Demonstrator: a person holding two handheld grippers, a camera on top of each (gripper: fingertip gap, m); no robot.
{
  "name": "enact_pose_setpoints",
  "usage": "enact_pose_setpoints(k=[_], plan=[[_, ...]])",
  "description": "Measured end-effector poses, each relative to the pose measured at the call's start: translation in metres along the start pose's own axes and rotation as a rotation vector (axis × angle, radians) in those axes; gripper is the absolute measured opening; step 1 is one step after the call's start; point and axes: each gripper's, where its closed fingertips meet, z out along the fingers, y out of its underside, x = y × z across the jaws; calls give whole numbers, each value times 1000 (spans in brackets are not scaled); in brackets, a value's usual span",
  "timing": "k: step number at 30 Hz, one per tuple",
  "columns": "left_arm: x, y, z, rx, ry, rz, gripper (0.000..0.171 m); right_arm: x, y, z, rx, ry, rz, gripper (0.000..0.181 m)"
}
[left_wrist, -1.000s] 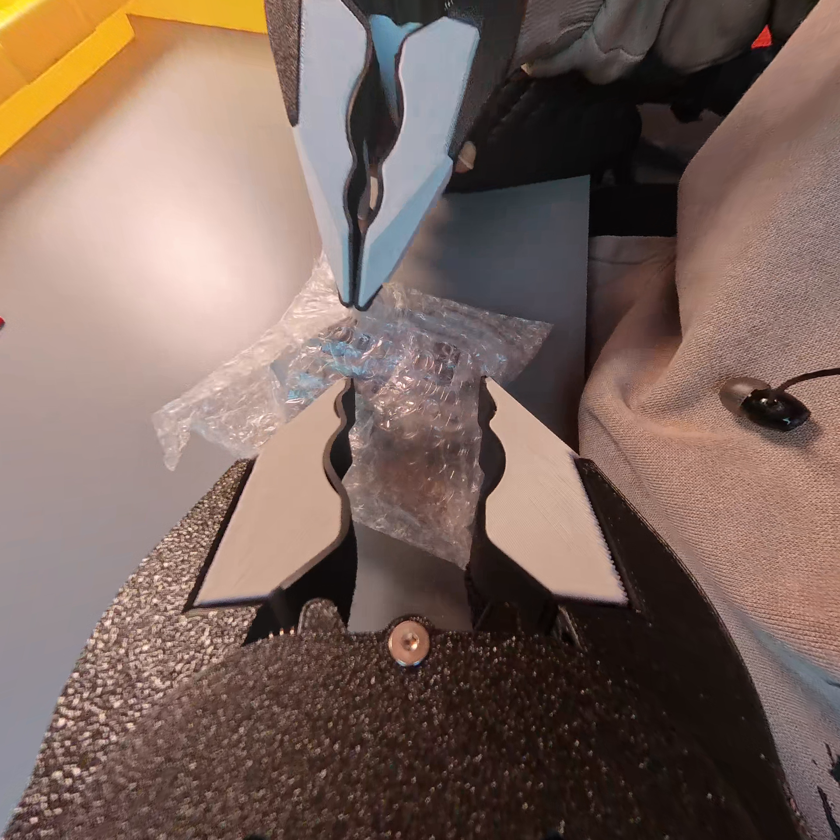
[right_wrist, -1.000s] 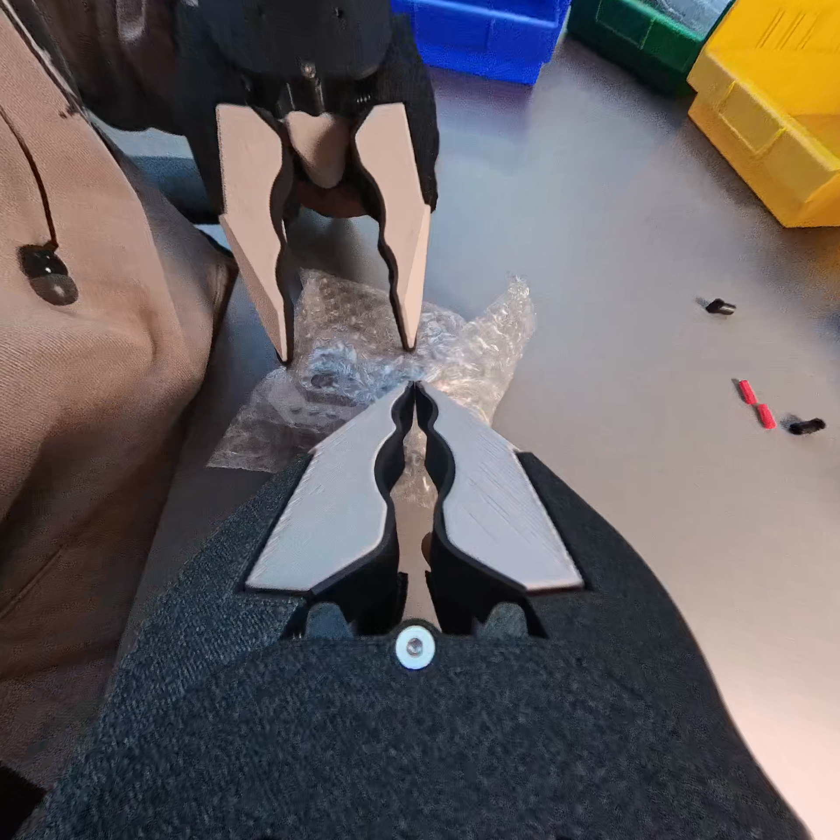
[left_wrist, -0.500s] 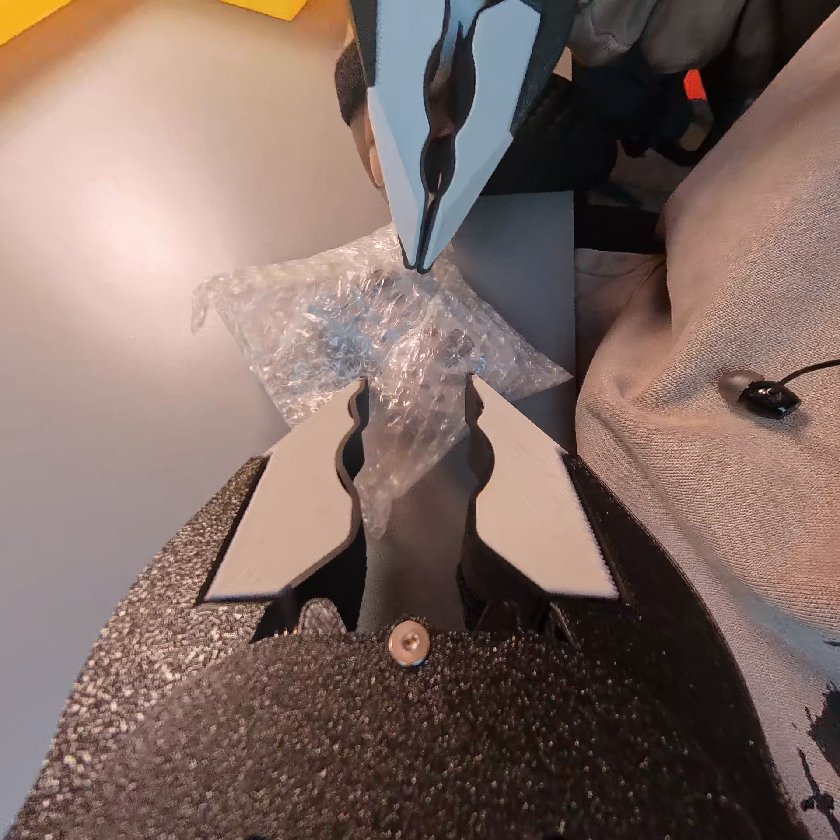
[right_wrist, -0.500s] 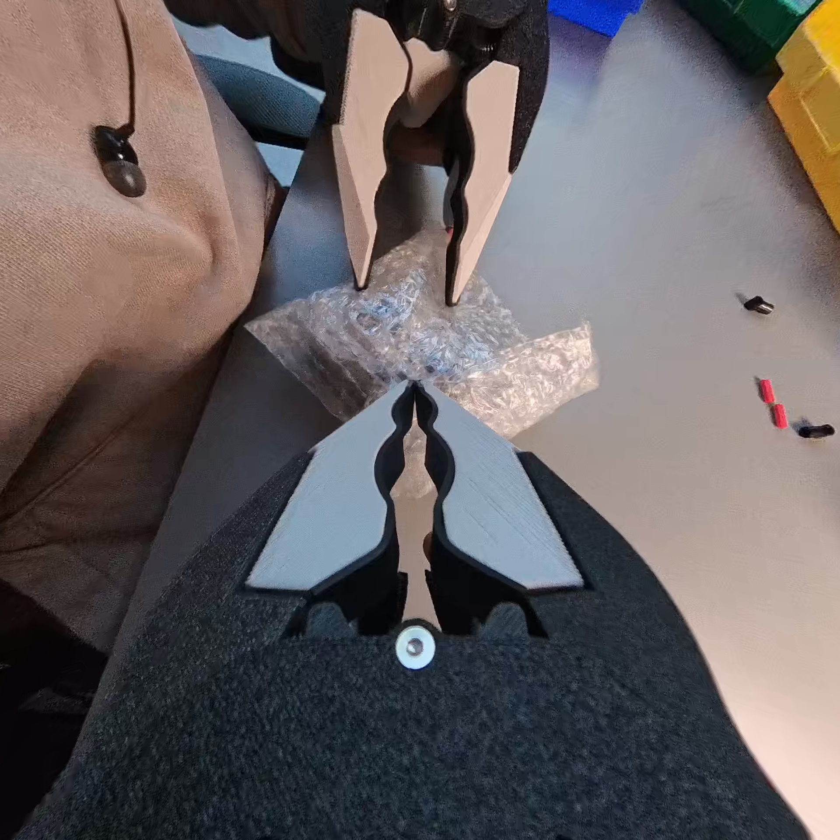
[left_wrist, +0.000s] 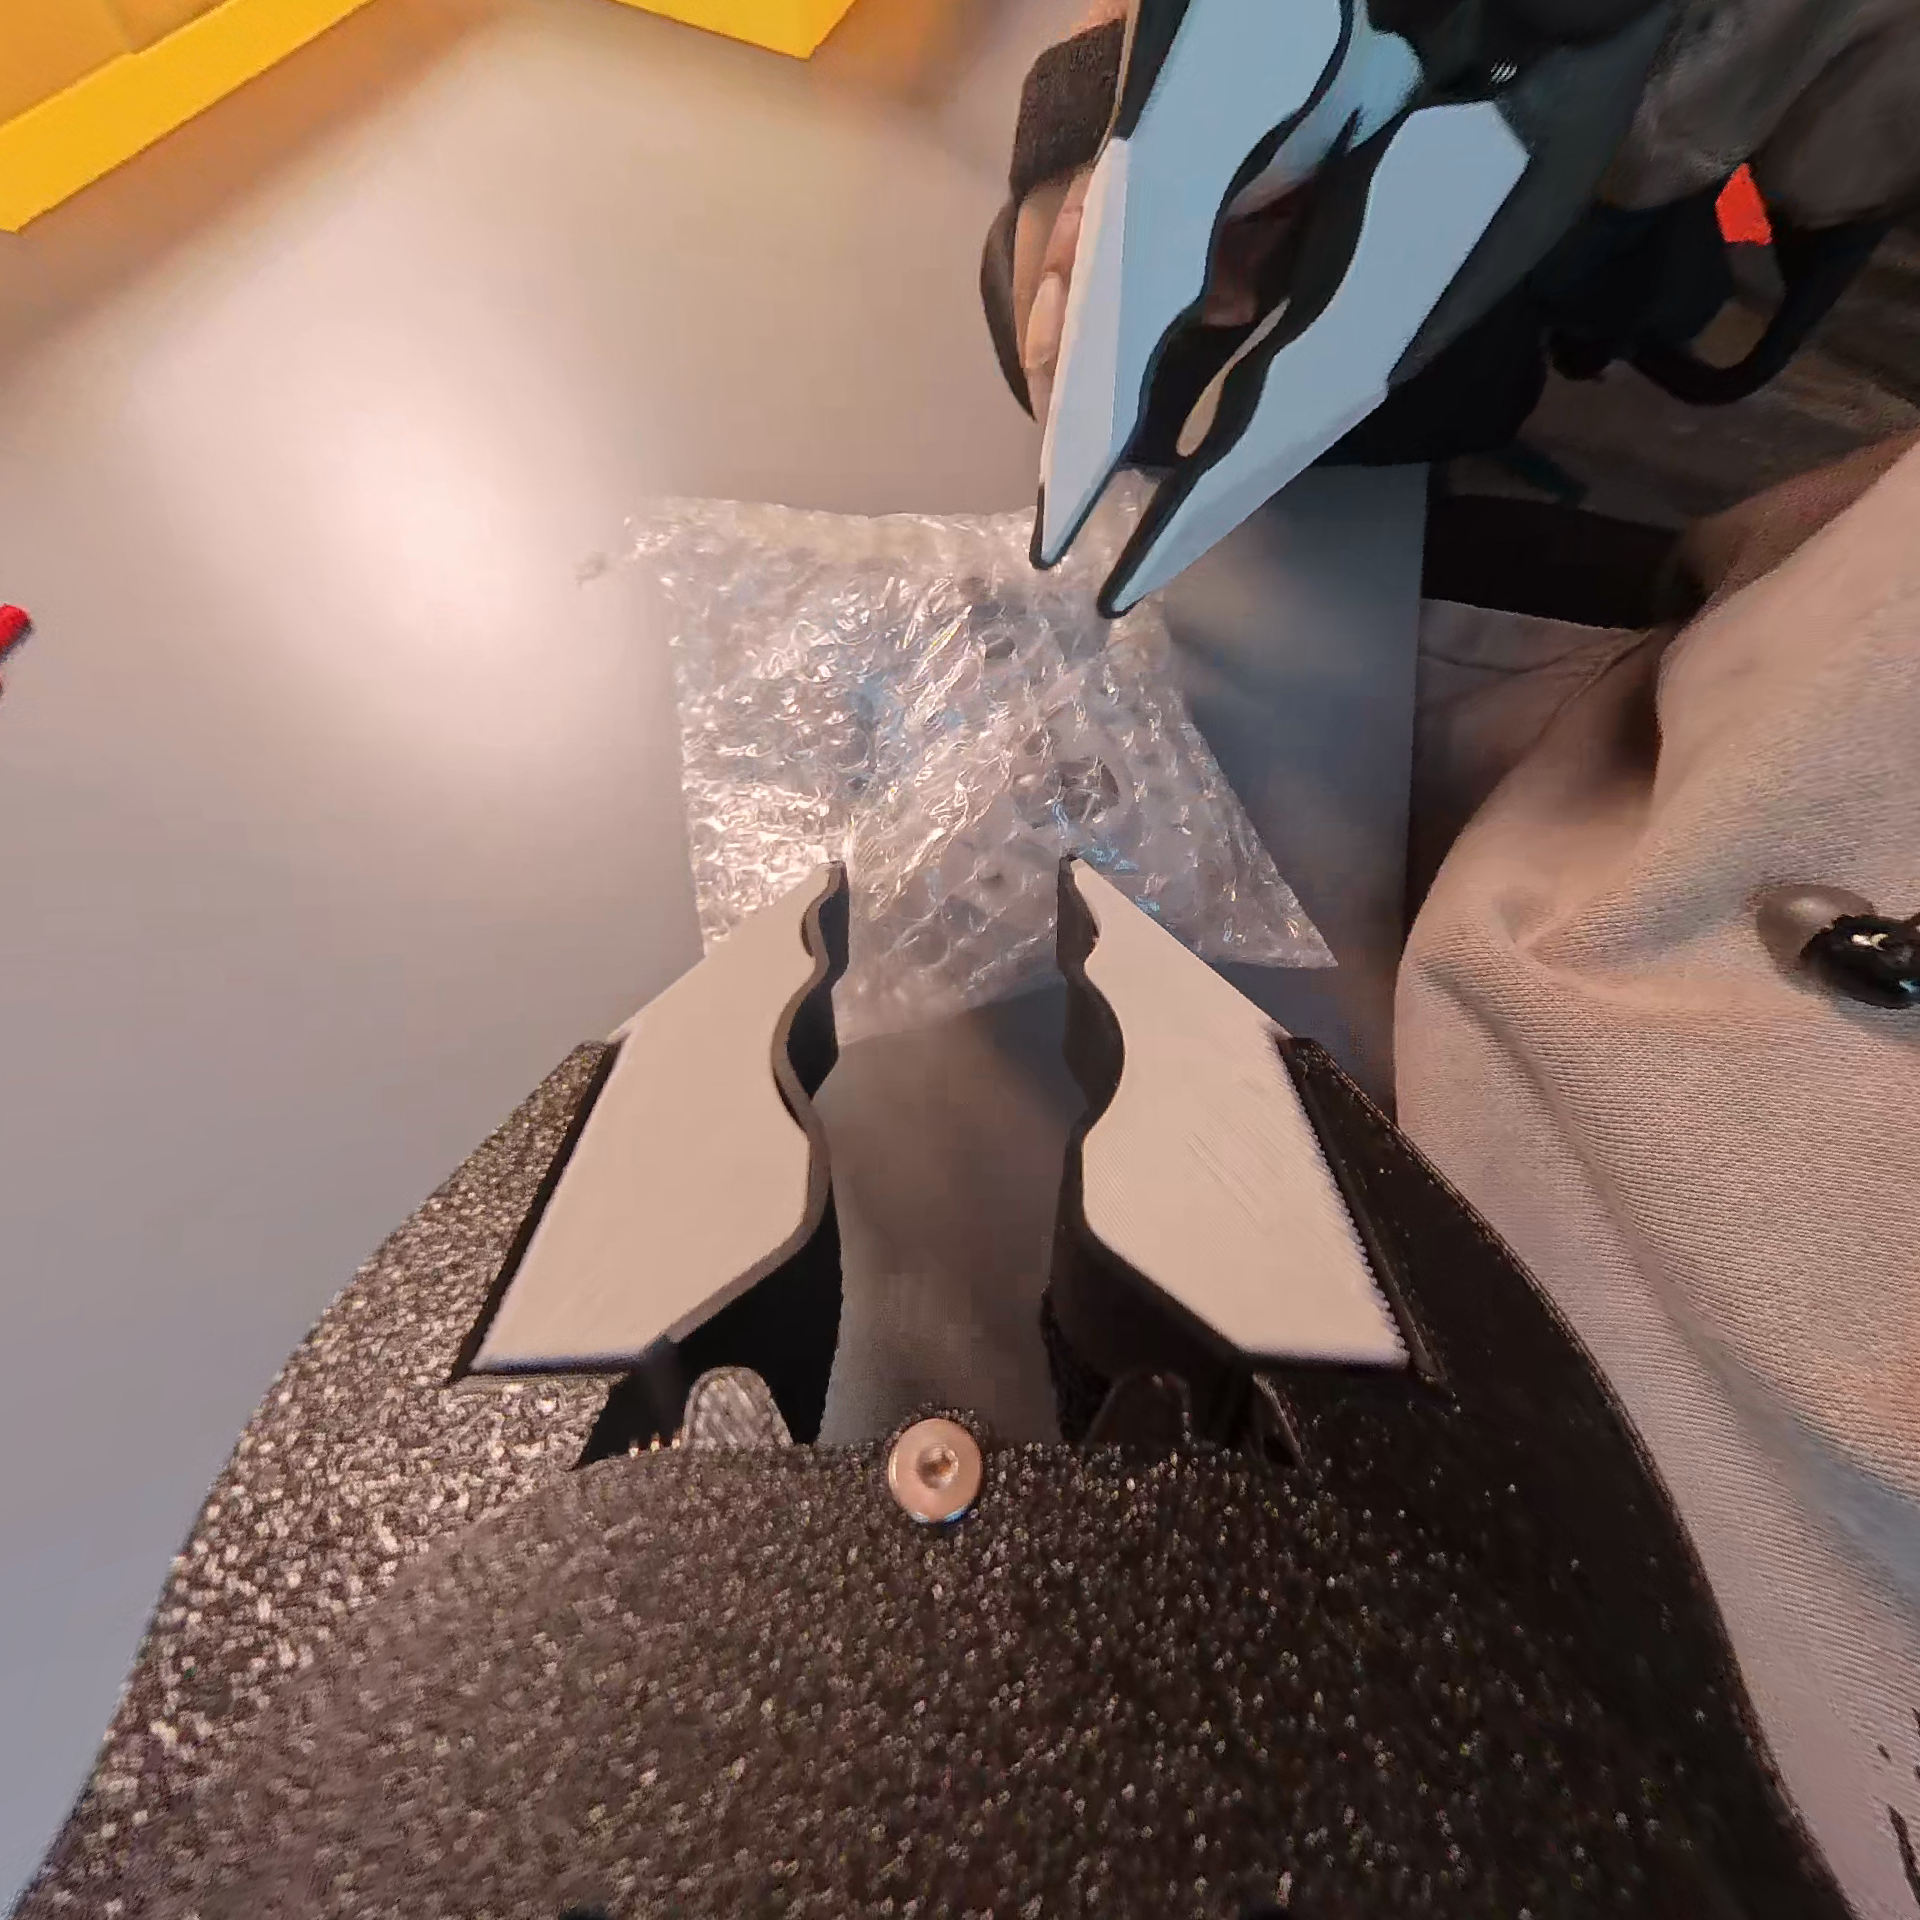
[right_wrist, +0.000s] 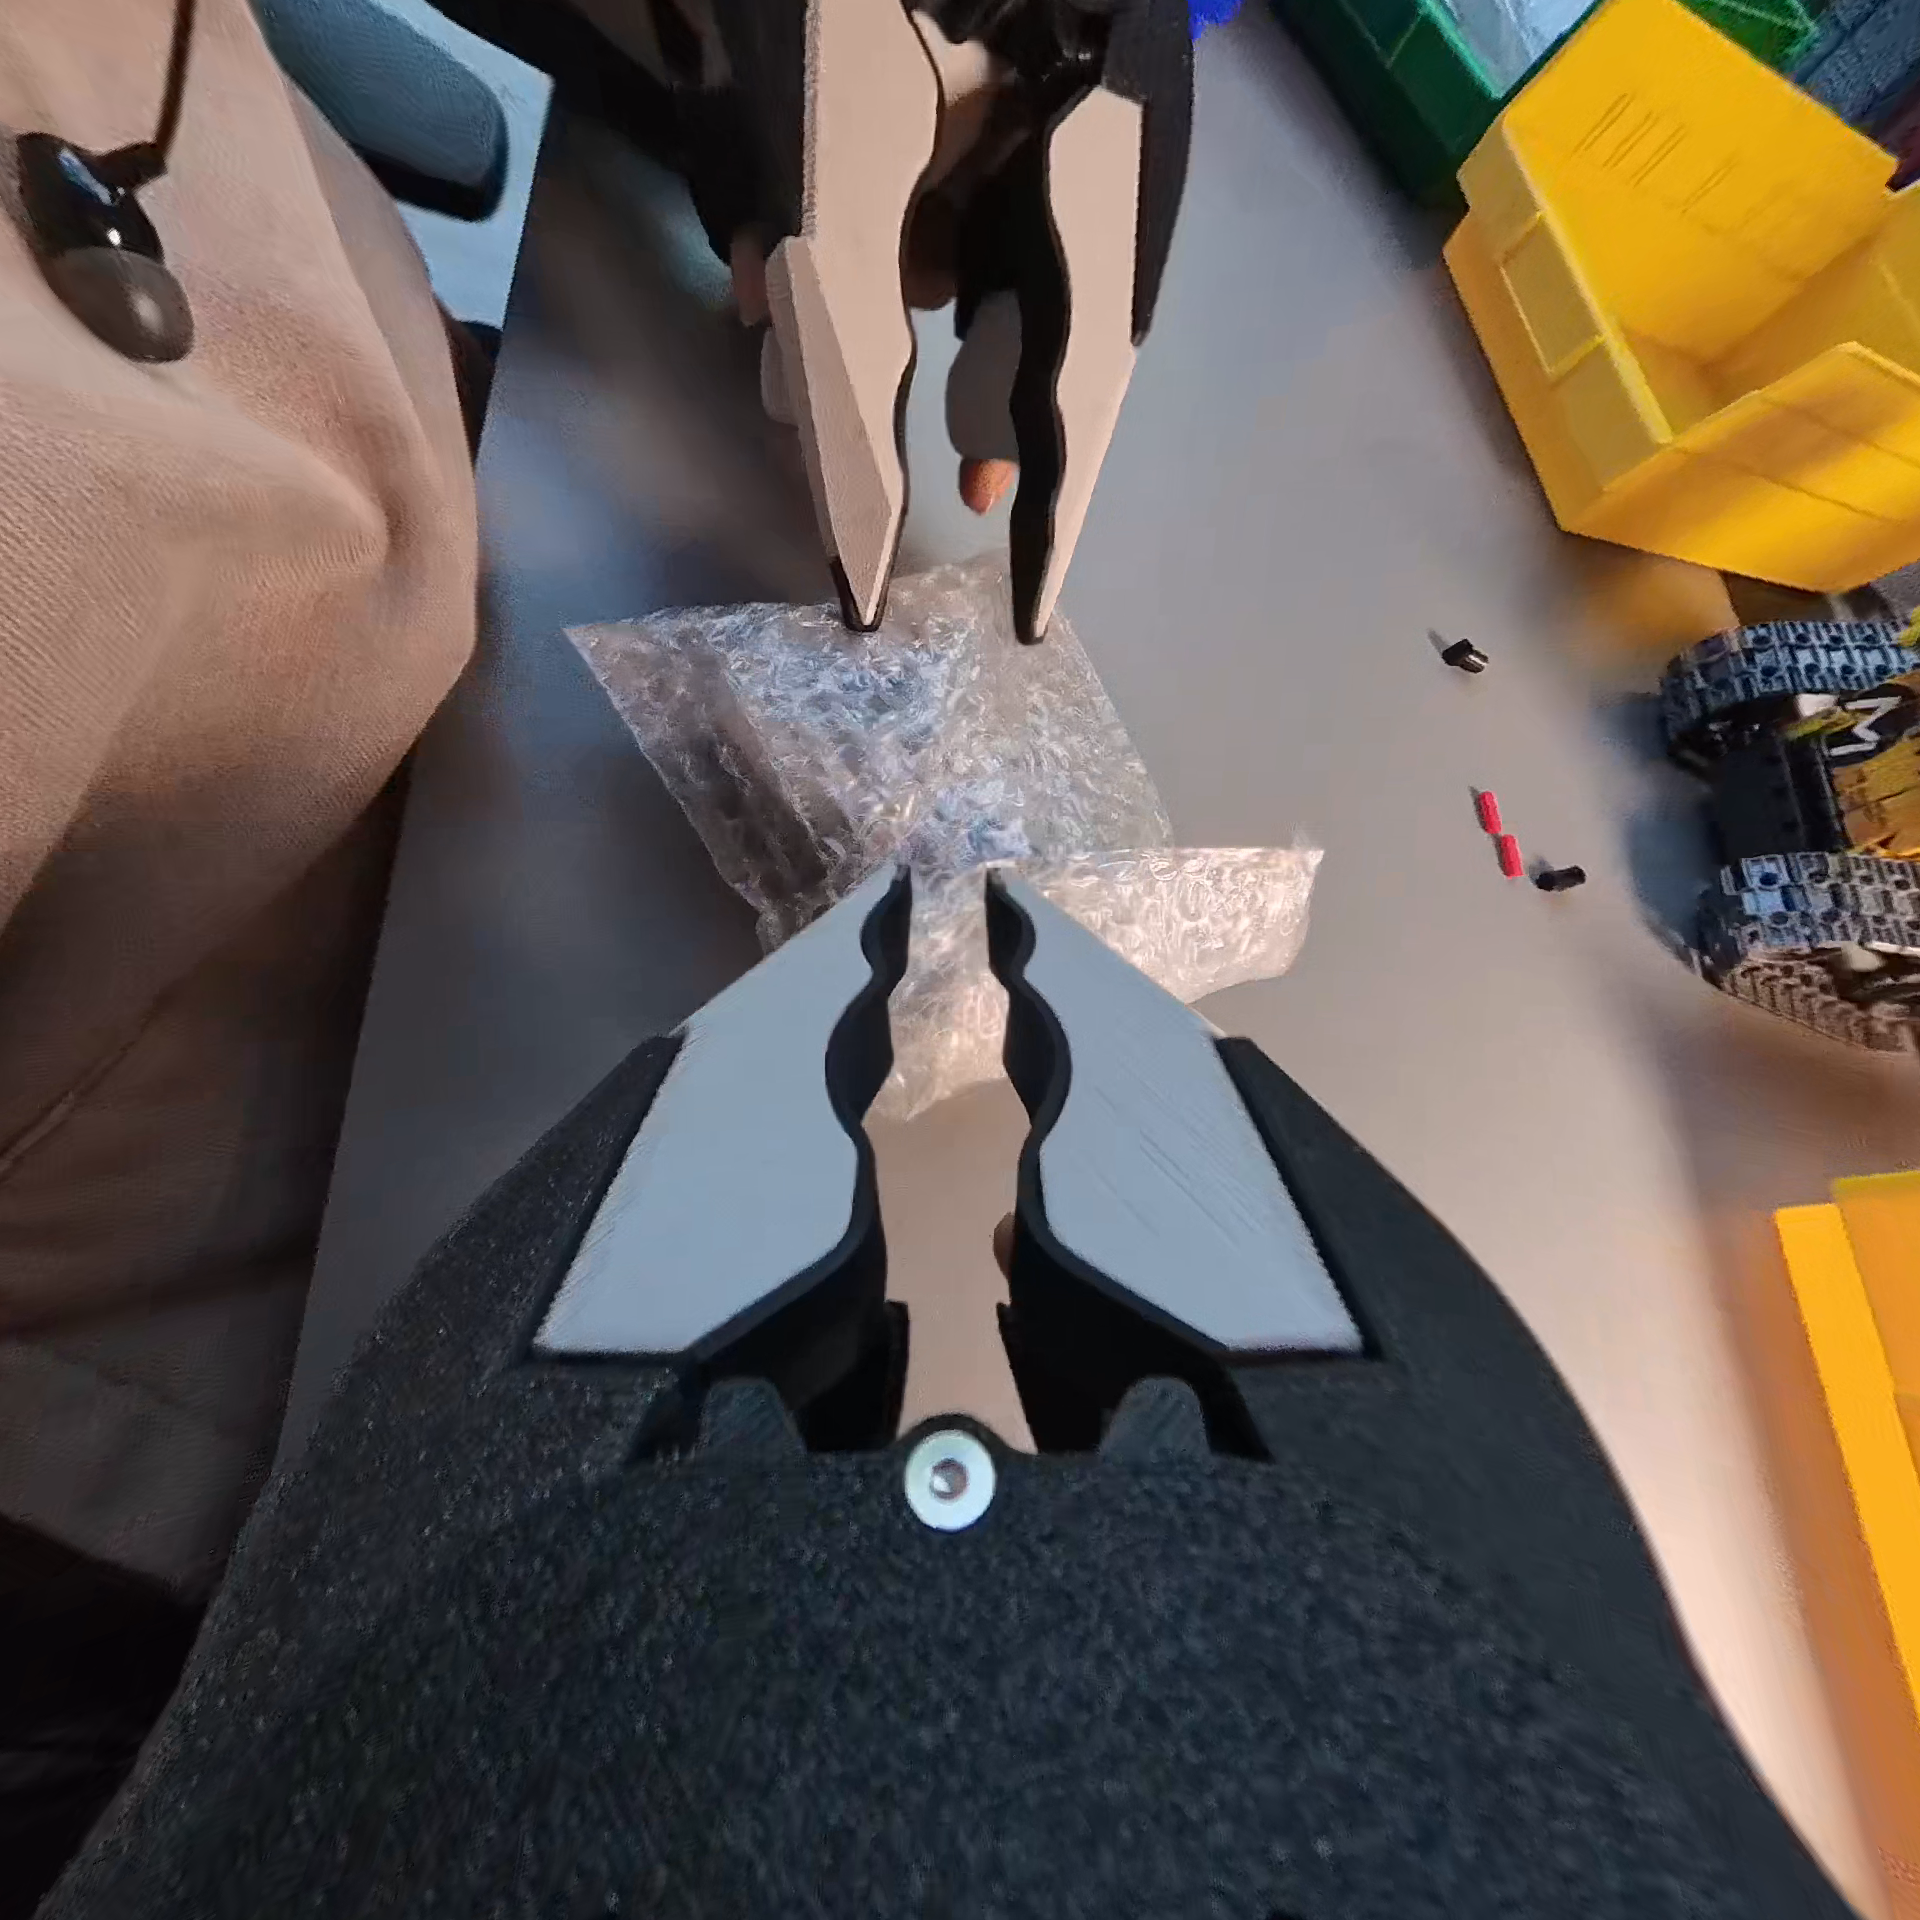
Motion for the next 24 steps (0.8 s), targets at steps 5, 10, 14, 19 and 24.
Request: enact_pose_setpoints(k=[5, 10, 14, 19, 24], plan=[[-4, -18, -17, 47, -88, 58, 36, -3, -3, -13, 34, -61, 159, 31], [22, -28, -4, 59, 4, 47, 50, -1, 5, -6, -32, -6, 141, 23], [9, -12, 13, -23, -71, 68, 39, -3, 9, -1, -60, 58, 32, 12], [8, -13, 16, -8, -61, 21, 35, -9, 1, -8, -7, 67, -41, 3], [9, -15, 17, 0, -54, 19, 33, -23, 5, -1, -36, 83, -209, 4]])
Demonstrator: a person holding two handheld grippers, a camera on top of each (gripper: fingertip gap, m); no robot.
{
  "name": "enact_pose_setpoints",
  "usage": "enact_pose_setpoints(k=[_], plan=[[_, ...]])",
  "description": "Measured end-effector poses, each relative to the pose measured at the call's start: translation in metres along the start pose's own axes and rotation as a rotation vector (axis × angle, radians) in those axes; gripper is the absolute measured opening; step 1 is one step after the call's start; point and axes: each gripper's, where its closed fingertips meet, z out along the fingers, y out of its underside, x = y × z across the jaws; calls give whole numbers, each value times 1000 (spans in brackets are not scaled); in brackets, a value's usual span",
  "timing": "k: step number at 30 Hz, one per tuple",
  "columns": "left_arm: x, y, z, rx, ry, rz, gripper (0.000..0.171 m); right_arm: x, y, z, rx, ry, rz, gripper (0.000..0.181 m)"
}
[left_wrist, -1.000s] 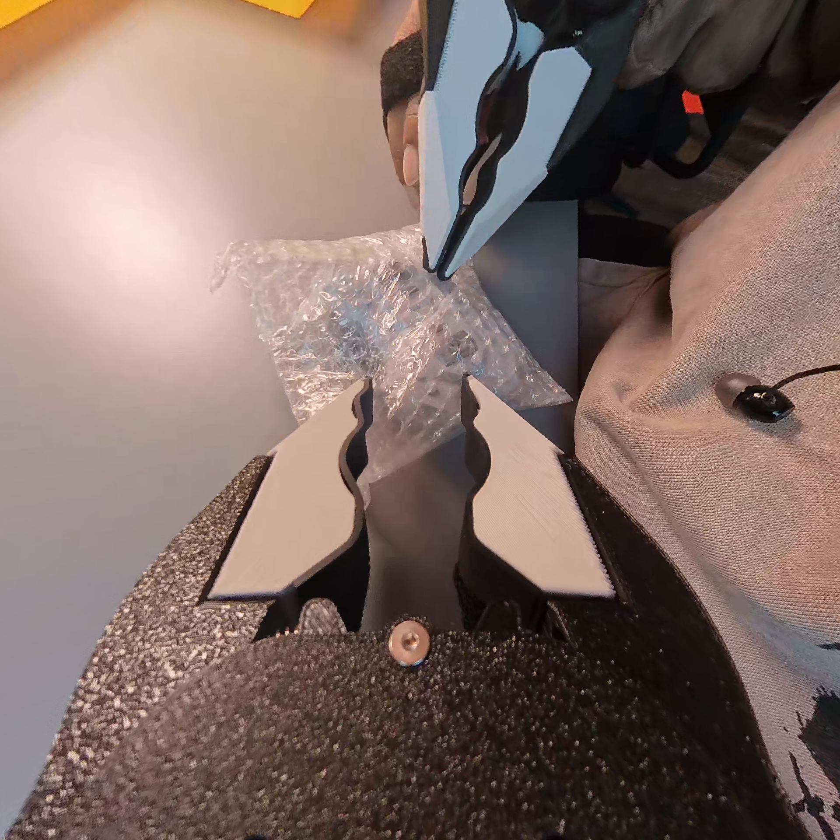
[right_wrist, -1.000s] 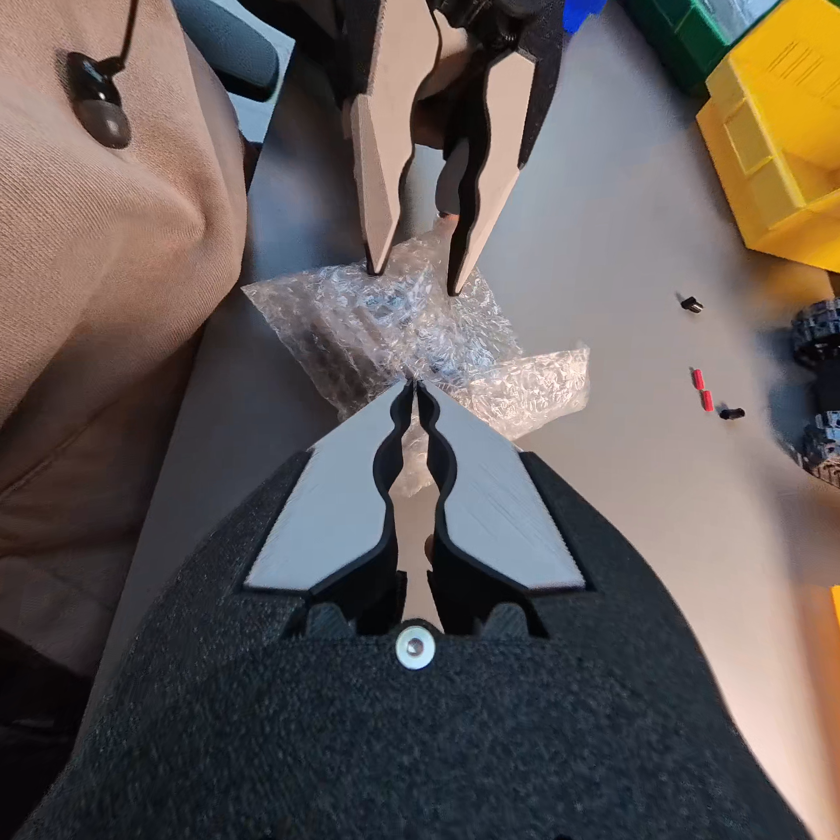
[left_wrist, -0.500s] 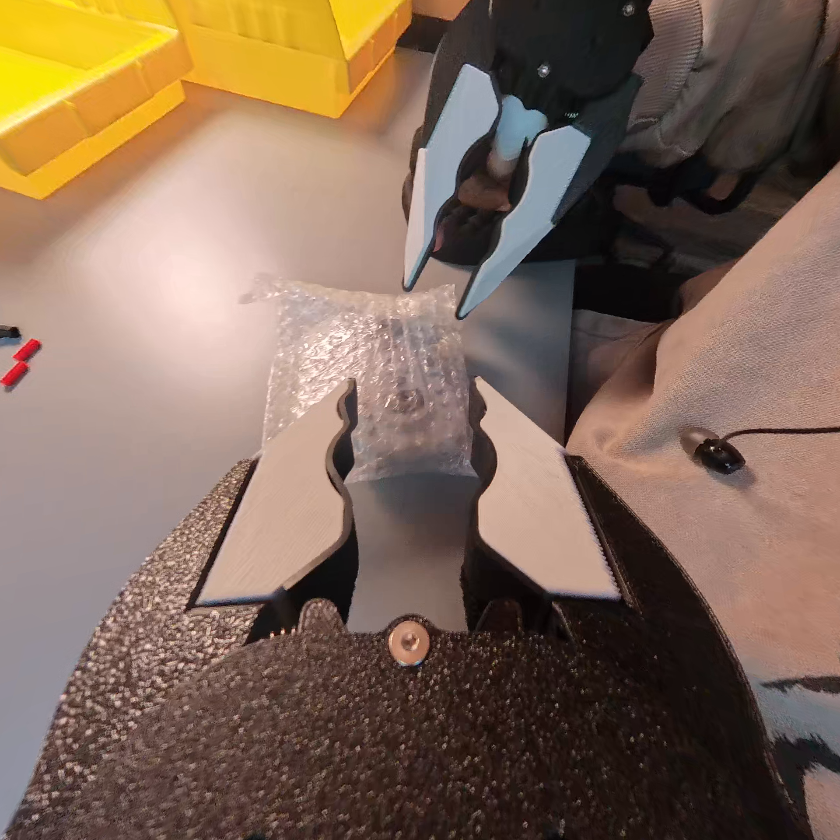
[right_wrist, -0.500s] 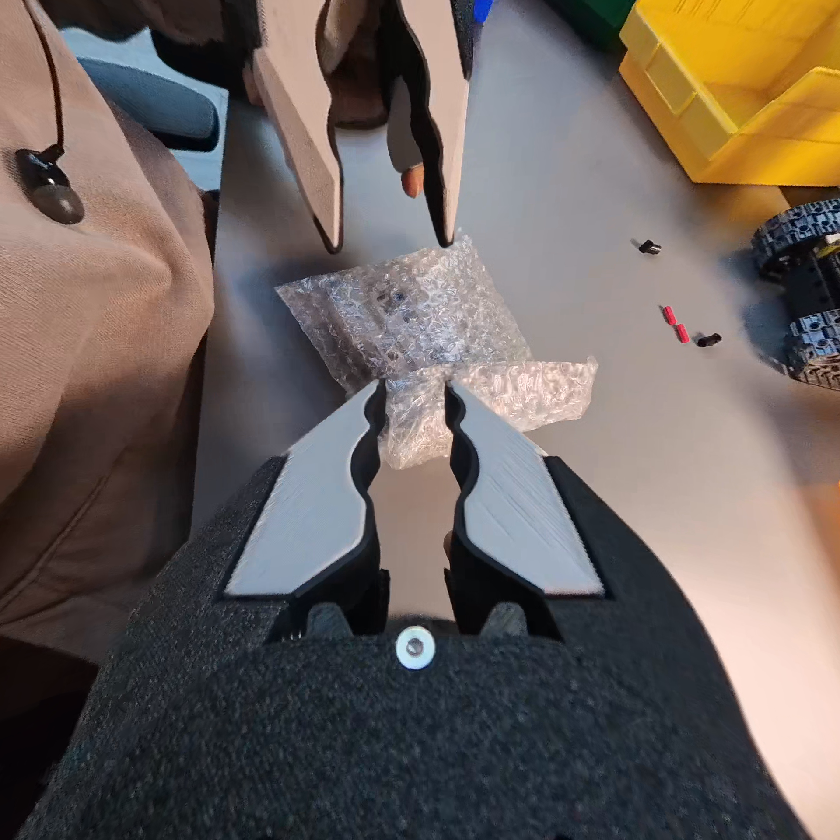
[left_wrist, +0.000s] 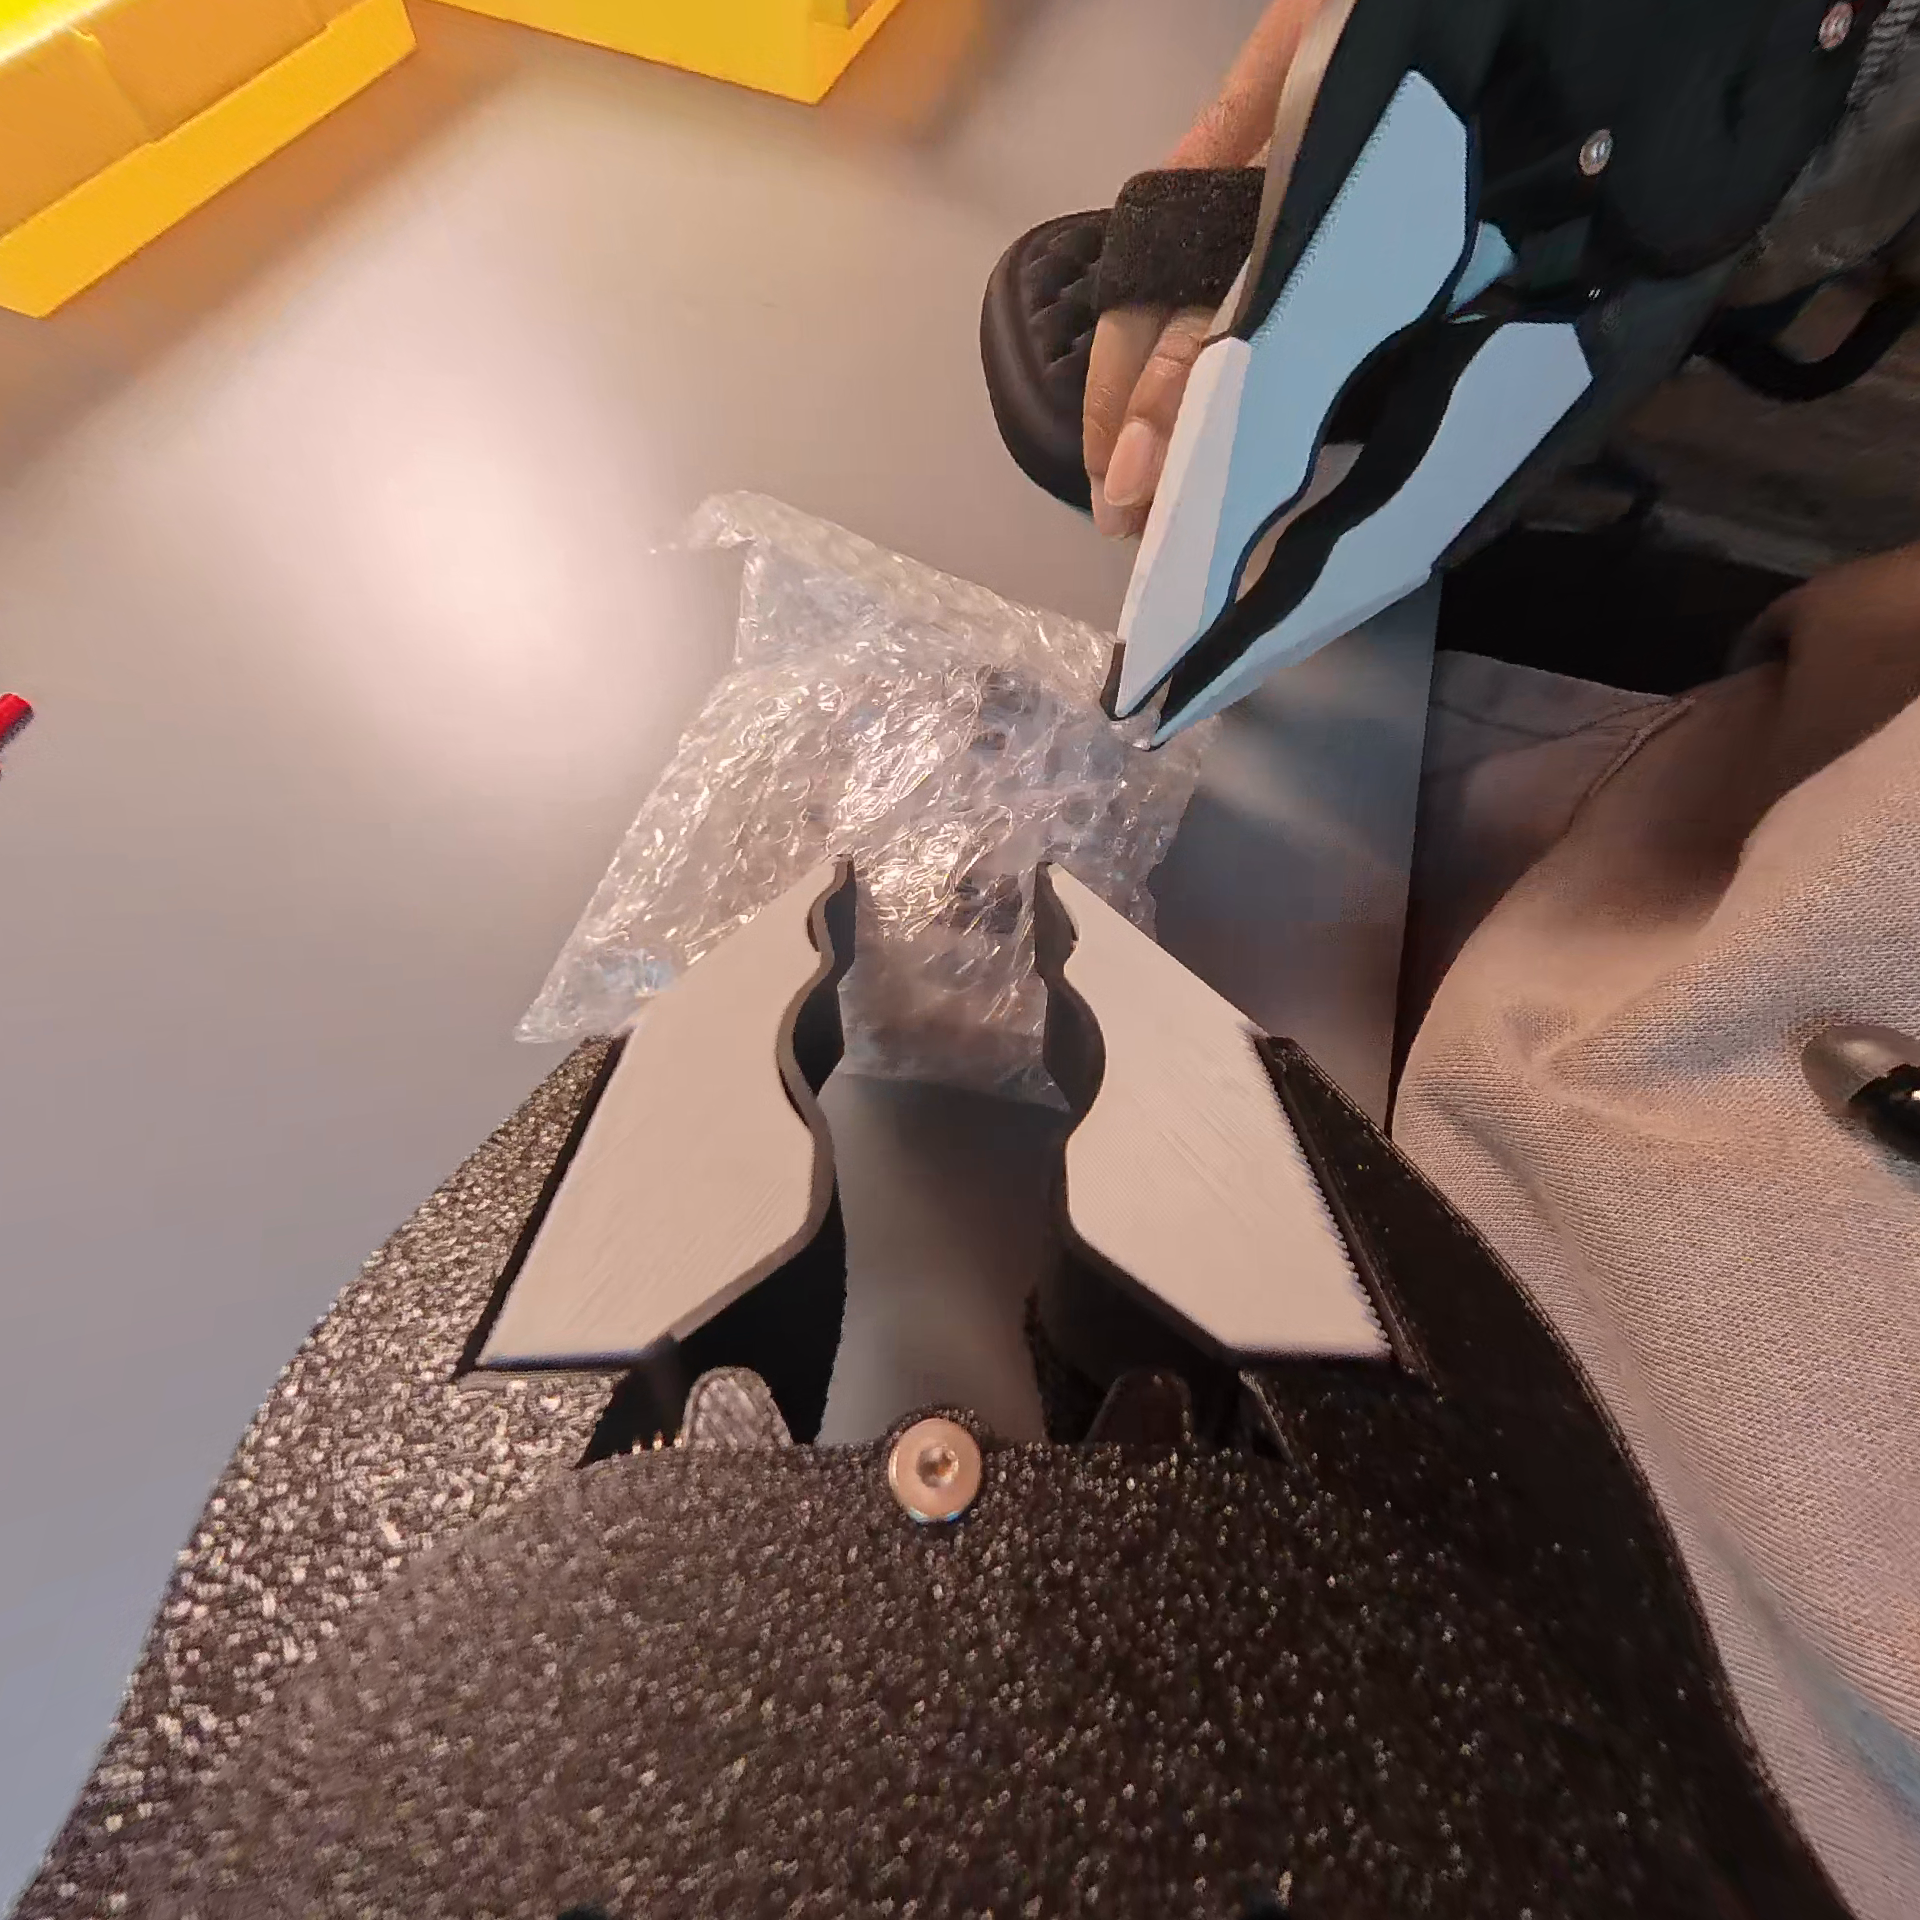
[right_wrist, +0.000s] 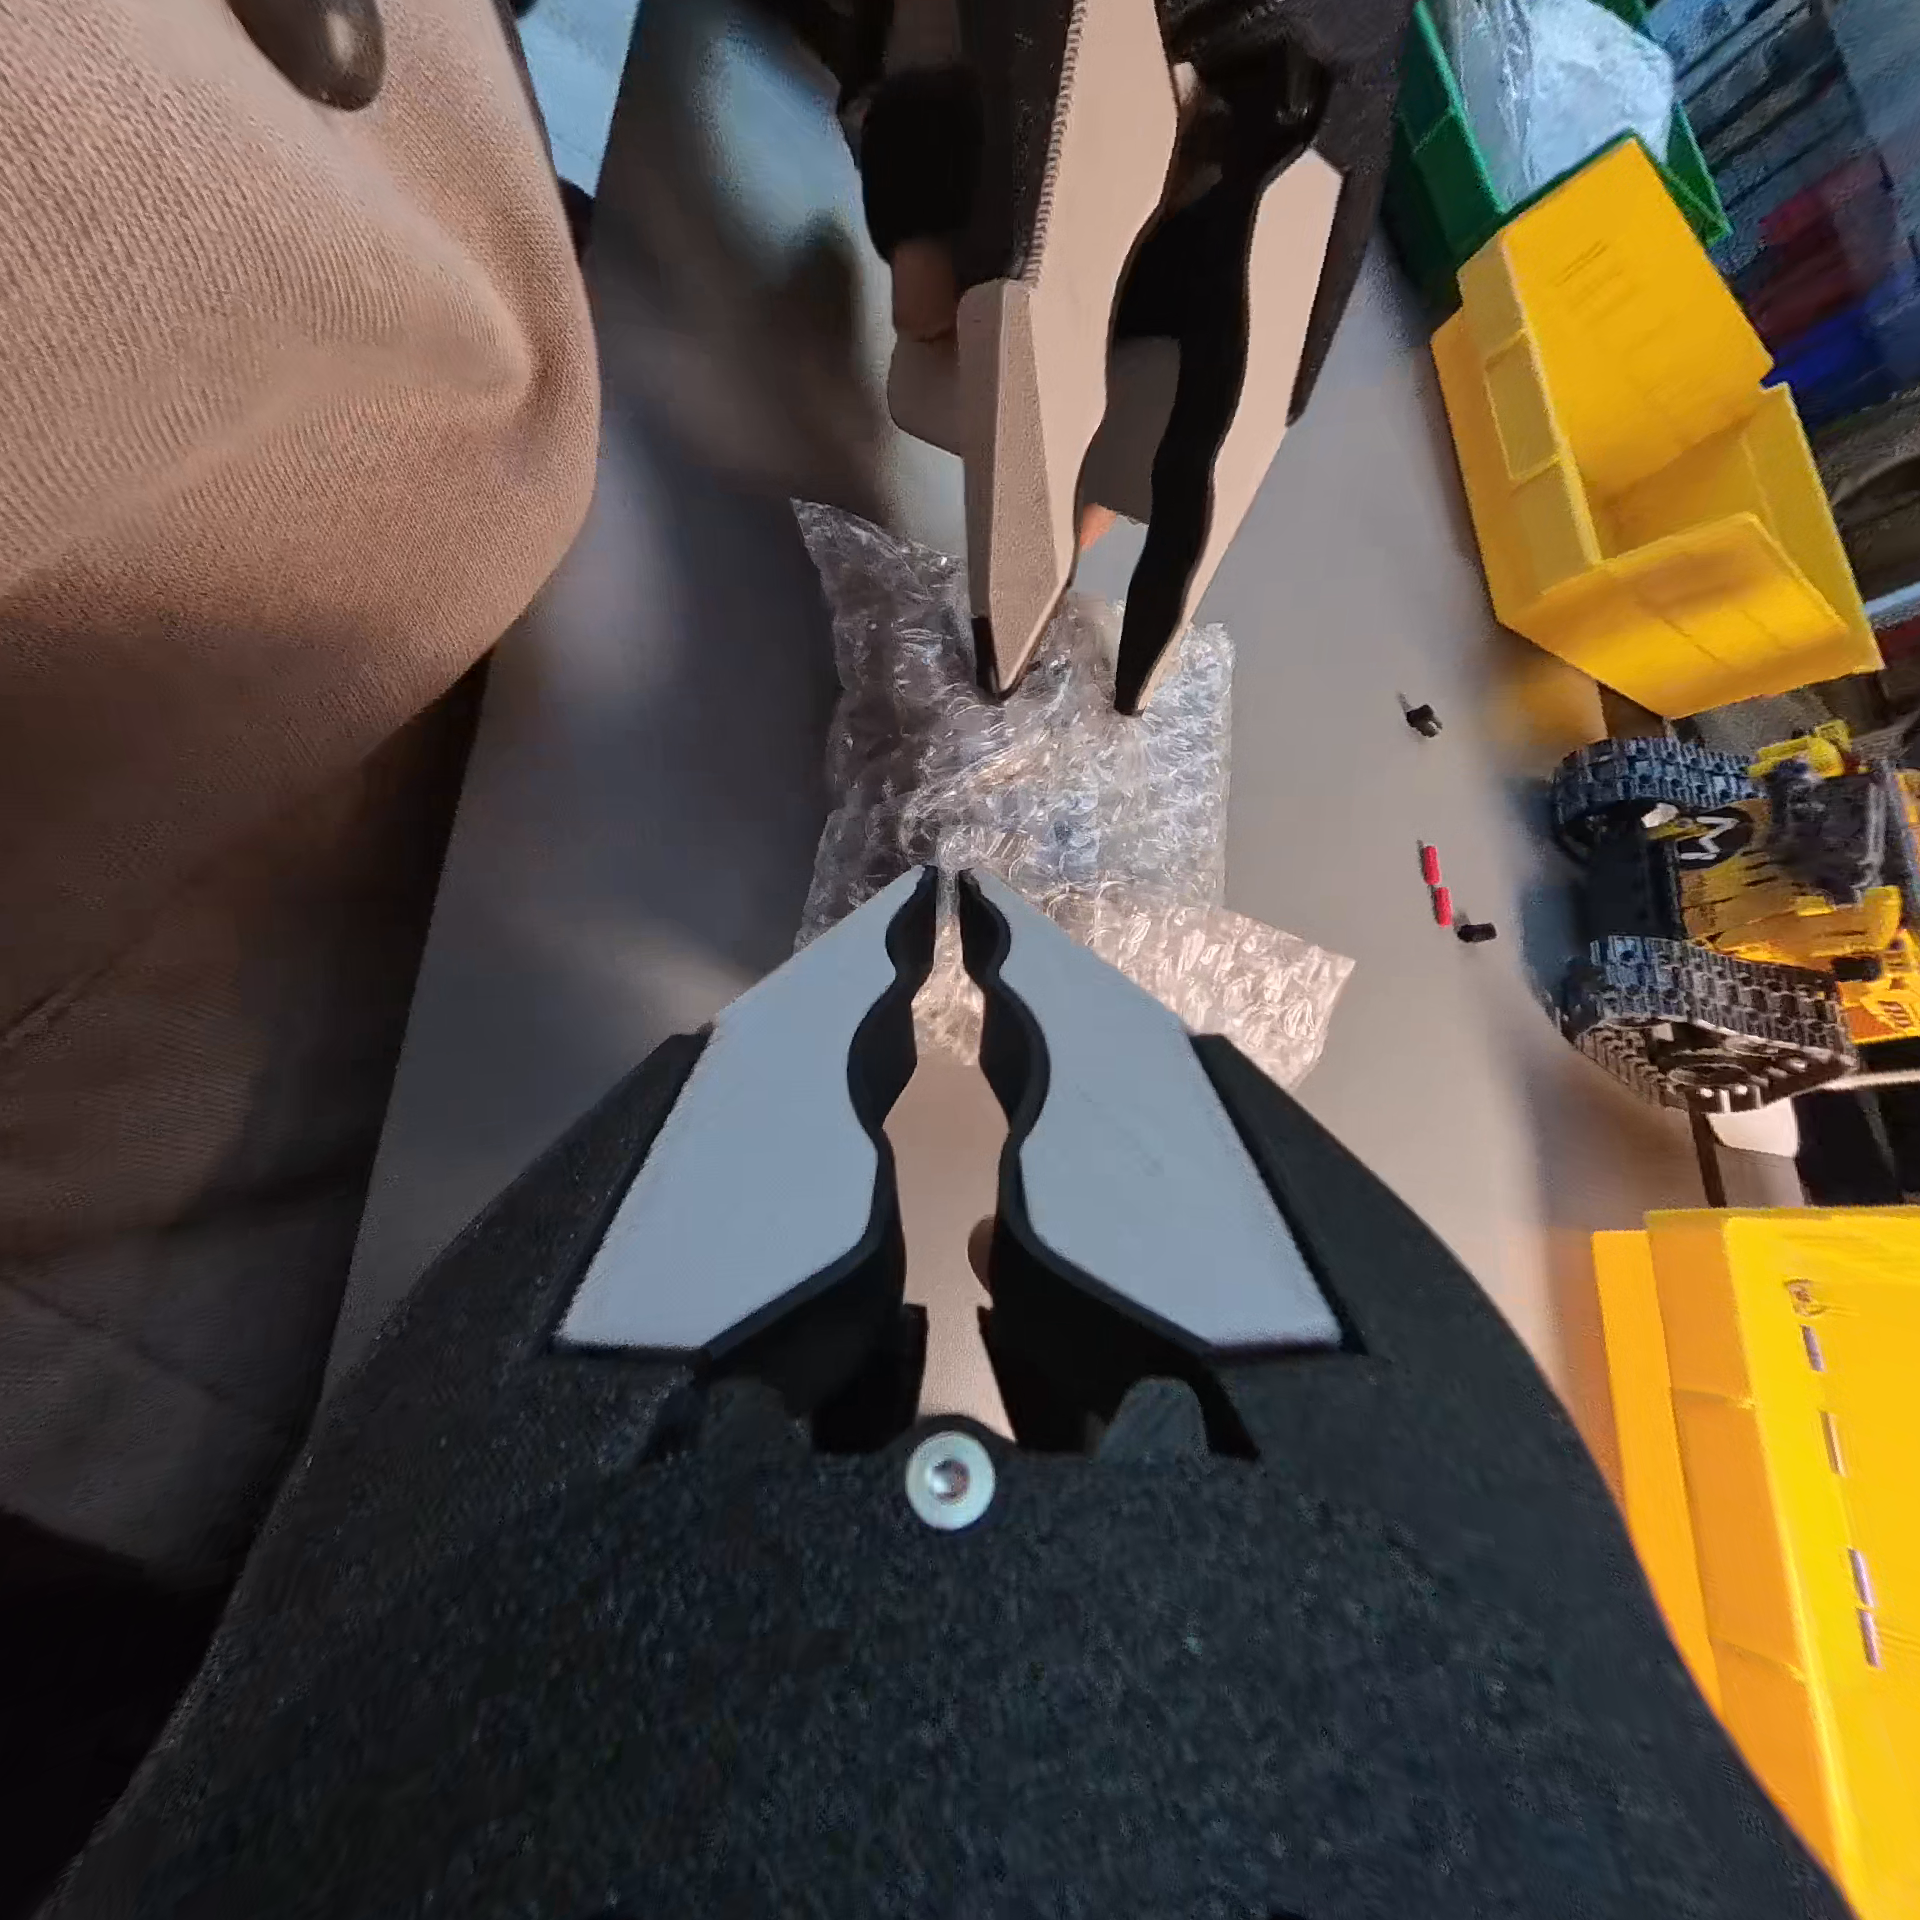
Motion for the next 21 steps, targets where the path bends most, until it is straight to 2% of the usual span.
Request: enact_pose_setpoints(k=[2, 4, 6, 8, 10, 12, 14, 16, 17, 19, 21], plan=[[-1, 0, 0, 1, 10, -6, 33, 0, 0, 0, -14, -19, 29, 6], [-2, -1, 0, -1, 13, -13, 33, -7, -4, -4, 7, -110, 158, 32], [-5, -1, -1, -4, -7, -24, 34, 2, -14, -15, 84, -190, 411, 57], [-4, -1, -2, -1, -14, -37, 34, 34, -17, -24, 152, -141, 623, 57], [0, -4, -3, 4, 12, -61, 37, 68, -4, -24, 148, -41, 778, 53], [2, -13, -10, 47, 69, -117, 38, 87, 22, -13, 49, 10, 949, 51], [-11, -21, -20, 73, 48, -154, 37, 91, 39, 1, -25, 3, 1074, 52], [-33, -12, -27, 5, -67, -125, 41, 89, 43, 12, -62, -12, 1128, 51], [-39, -5, -28, -39, -99, -113, 49, 88, 44, 17, -87, -13, 1129, 51], [-43, 2, -26, -55, -114, -146, 58, 89, 45, 21, -138, 6, 1097, 43], [-43, 10, -17, -61, -71, -248, 70, 90, 45, 22, -176, 35, 1048, 30]])
